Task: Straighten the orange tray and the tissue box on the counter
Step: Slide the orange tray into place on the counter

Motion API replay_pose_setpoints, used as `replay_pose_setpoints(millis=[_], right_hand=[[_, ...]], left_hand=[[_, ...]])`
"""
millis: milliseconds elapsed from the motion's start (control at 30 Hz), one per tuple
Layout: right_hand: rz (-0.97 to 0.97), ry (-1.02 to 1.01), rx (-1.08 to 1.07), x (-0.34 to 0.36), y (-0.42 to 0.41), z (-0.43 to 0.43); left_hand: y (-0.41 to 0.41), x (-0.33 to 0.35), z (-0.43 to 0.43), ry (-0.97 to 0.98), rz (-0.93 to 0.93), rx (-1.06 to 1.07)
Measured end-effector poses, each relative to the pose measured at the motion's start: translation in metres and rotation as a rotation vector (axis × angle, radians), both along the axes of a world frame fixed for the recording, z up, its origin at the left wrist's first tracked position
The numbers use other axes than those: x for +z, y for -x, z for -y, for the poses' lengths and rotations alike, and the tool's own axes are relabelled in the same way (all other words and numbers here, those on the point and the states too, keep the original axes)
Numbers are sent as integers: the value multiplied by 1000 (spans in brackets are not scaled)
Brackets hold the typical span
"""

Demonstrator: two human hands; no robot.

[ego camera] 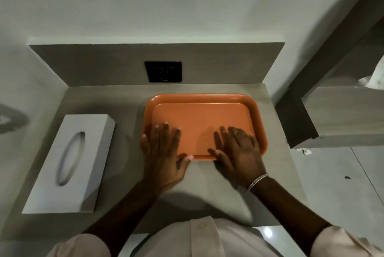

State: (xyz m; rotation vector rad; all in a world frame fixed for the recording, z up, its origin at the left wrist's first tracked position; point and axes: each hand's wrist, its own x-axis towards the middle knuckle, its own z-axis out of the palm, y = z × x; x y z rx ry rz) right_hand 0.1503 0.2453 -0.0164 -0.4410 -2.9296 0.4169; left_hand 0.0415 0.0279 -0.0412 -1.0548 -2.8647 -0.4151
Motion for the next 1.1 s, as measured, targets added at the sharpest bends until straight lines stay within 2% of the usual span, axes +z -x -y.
replay_pose_setpoints(millis=[300,833,1100], right_hand=[[180,-134,52,-48,-18,26],[160,-170,50,-54,45,-2],[179,-176,58,-59,50,-4]], left_hand=[[-27,-32,0,154,-66,8],[29,-35,-25,141,-61,49],[33,-35,-27,155,-61,45]])
